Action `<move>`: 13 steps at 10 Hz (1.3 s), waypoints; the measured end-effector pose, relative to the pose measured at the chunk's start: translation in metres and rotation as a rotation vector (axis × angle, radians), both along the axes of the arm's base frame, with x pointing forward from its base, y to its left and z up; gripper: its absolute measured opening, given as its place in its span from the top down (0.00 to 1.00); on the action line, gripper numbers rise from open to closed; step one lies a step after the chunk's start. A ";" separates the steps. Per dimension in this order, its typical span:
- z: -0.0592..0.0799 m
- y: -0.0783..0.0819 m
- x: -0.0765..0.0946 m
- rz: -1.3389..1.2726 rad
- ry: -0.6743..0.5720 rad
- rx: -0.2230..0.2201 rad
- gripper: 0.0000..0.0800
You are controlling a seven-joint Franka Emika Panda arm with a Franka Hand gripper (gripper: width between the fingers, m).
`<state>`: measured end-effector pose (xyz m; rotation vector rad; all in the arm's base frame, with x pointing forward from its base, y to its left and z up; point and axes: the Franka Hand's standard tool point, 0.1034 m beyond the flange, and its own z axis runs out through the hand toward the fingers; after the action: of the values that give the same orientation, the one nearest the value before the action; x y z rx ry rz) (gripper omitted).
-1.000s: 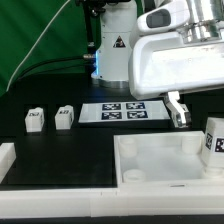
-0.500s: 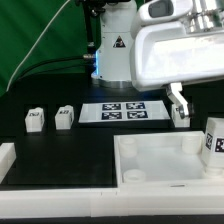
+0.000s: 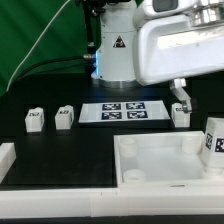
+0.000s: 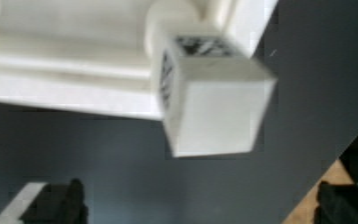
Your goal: Assemble one leg
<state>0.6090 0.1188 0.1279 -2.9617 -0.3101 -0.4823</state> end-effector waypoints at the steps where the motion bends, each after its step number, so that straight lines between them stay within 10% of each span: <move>1: 0.002 0.005 -0.004 0.004 0.146 0.002 0.19; 3: 0.004 0.010 -0.010 0.022 0.346 0.002 0.19; 13: -0.003 0.011 -0.002 -0.160 0.338 -0.004 0.19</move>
Offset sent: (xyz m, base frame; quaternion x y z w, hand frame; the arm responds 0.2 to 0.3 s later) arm 0.0039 -0.0182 -0.0021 -0.0443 -0.0147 0.1174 0.9920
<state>0.6067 0.1294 0.1249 -3.0139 -0.0382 0.0100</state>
